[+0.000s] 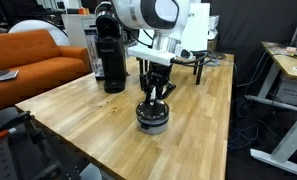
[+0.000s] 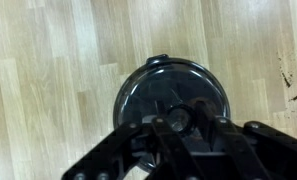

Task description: Put the black lid on top of the grey pot

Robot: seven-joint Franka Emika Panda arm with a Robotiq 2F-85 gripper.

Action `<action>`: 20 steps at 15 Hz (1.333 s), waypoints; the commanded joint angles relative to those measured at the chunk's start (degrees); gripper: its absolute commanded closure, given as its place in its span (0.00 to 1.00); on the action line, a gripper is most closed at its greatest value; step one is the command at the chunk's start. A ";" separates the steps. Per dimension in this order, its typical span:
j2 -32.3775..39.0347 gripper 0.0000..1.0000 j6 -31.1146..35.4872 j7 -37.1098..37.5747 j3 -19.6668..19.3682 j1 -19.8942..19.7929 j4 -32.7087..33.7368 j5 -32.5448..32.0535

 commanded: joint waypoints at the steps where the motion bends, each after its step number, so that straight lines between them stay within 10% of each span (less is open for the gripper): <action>1: 2.00 0.77 -2.99 -1.26 1.01 -1.12 2.90 0.09; 19: 6.26 0.74 -8.21 -3.97 2.08 -3.43 9.43 1.04; 20: 6.29 0.61 -8.34 -3.89 2.09 -3.41 9.48 1.03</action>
